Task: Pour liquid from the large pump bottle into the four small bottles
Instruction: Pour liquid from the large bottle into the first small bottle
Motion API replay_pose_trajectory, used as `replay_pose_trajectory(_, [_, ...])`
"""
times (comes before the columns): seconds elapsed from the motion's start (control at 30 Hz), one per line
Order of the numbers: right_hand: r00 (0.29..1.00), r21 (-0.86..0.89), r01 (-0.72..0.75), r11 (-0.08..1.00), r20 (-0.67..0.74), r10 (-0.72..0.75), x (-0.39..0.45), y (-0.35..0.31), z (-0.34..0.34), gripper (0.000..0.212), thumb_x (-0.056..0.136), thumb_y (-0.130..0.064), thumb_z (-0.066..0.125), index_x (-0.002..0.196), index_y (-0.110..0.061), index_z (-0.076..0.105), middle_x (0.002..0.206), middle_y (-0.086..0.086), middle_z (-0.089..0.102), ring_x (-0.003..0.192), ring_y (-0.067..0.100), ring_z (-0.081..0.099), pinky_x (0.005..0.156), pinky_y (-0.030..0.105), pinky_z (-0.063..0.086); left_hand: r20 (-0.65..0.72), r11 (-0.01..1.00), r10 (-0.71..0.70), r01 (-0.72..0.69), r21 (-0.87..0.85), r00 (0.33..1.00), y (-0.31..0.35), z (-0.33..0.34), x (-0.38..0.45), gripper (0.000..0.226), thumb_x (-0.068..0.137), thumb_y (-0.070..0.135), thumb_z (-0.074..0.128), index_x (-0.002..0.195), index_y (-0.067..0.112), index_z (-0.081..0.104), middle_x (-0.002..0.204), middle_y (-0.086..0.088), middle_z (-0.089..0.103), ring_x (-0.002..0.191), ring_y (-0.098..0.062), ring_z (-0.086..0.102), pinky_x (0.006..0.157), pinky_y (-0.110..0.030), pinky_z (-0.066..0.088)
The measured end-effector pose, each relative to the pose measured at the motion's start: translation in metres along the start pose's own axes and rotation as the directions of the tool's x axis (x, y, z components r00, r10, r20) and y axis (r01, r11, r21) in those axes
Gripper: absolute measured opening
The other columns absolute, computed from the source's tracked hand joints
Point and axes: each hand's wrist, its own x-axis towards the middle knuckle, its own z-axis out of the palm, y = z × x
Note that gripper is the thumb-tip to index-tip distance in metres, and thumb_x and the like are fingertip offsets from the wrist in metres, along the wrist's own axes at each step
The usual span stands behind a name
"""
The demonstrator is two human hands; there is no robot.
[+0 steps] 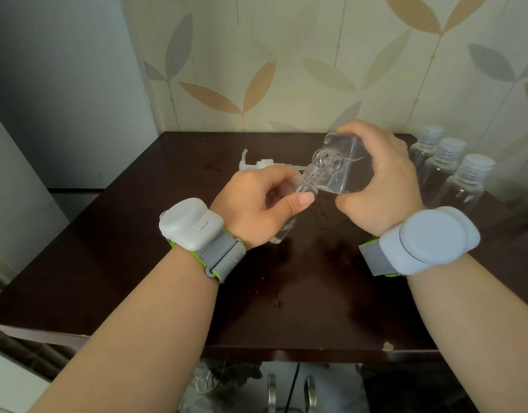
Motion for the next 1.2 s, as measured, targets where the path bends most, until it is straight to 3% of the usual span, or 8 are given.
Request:
replay_pose_trajectory(0.2, [1.0, -0.004, -0.008, 1.0, 0.006, 0.008, 0.0001, -0.0002, -0.0009, 0.059, 0.058, 0.009, 0.062, 0.112, -0.013, 0.055, 0.094, -0.002, 0.043, 0.093, 0.013, 0.032, 0.094, 0.044, 0.031, 0.002, 1.0, 0.004, -0.004, 0.005, 1.0, -0.0006, 0.0008, 0.0, 0.033, 0.076, 0.038, 0.054, 0.092, 0.011, 0.065, 0.073, -0.011, 0.066, 0.066, -0.018, 0.055, 0.063, -0.026, 0.044])
replay_pose_trajectory(0.33, [1.0, 0.001, -0.014, 1.0, 0.004, 0.014, 0.0001, -0.0002, -0.0006, 0.059, 0.057, 0.01, 0.061, 0.111, -0.013, 0.055, 0.093, -0.003, 0.043, 0.089, 0.006, 0.028, 0.092, 0.042, 0.031, -0.002, 1.0, 0.007, -0.007, 0.007, 1.0, 0.0, 0.0009, -0.0003, 0.031, 0.076, 0.037, 0.055, 0.091, 0.012, 0.065, 0.071, -0.01, 0.066, 0.059, -0.008, 0.051, 0.062, -0.024, 0.043])
replay_pose_trajectory(0.53, [1.0, 0.002, -0.023, 1.0, 0.008, 0.023, 0.0001, -0.0004, 0.0003, 0.06, 0.056, 0.011, 0.061, 0.111, -0.012, 0.055, 0.093, -0.003, 0.043, 0.085, -0.001, 0.025, 0.092, 0.043, 0.031, 0.007, 1.0, -0.001, 0.001, -0.001, 1.0, -0.0007, 0.0005, 0.0, 0.027, 0.076, 0.038, 0.054, 0.088, 0.015, 0.064, 0.071, -0.01, 0.065, 0.059, -0.006, 0.05, 0.063, -0.026, 0.044])
replay_pose_trajectory(0.67, [1.0, 0.003, -0.023, 1.0, 0.007, 0.023, -0.0003, -0.0003, -0.0001, 0.059, 0.057, 0.01, 0.062, 0.111, -0.012, 0.055, 0.093, -0.003, 0.043, 0.088, 0.004, 0.028, 0.093, 0.043, 0.031, 0.001, 1.0, -0.004, 0.004, 0.005, 1.0, 0.0004, 0.0003, -0.0006, 0.028, 0.076, 0.038, 0.054, 0.089, 0.015, 0.065, 0.072, -0.01, 0.066, 0.059, -0.005, 0.05, 0.063, -0.024, 0.044])
replay_pose_trajectory(0.8, [1.0, -0.003, -0.016, 1.0, 0.013, 0.016, -0.0002, -0.0009, -0.0005, 0.059, 0.058, 0.01, 0.062, 0.112, -0.013, 0.055, 0.095, -0.002, 0.043, 0.093, 0.014, 0.032, 0.094, 0.045, 0.032, 0.005, 1.0, -0.007, 0.007, 0.004, 1.0, 0.0018, 0.0002, -0.0007, 0.028, 0.076, 0.037, 0.054, 0.088, 0.015, 0.064, 0.073, -0.012, 0.065, 0.06, -0.015, 0.052, 0.064, -0.029, 0.044])
replay_pose_trajectory(1.07, [1.0, 0.004, -0.013, 1.0, 0.003, 0.013, -0.0007, -0.0021, -0.0006, 0.06, 0.057, 0.01, 0.061, 0.112, -0.013, 0.055, 0.096, 0.0, 0.044, 0.094, 0.016, 0.034, 0.096, 0.052, 0.031, -0.002, 1.0, 0.007, -0.007, 0.013, 1.0, 0.0021, -0.0001, -0.001, 0.029, 0.076, 0.036, 0.054, 0.09, 0.013, 0.065, 0.074, -0.012, 0.066, 0.068, -0.019, 0.055, 0.063, -0.024, 0.042])
replay_pose_trajectory(1.2, [1.0, -0.003, -0.013, 1.0, 0.007, 0.013, -0.0005, -0.002, -0.0013, 0.059, 0.058, 0.01, 0.061, 0.111, -0.014, 0.055, 0.095, -0.001, 0.044, 0.094, 0.016, 0.034, 0.097, 0.054, 0.031, 0.004, 1.0, 0.009, -0.009, 0.01, 1.0, 0.0021, 0.0004, -0.0009, 0.029, 0.076, 0.037, 0.054, 0.089, 0.013, 0.065, 0.072, -0.01, 0.064, 0.057, -0.009, 0.049, 0.061, -0.024, 0.042])
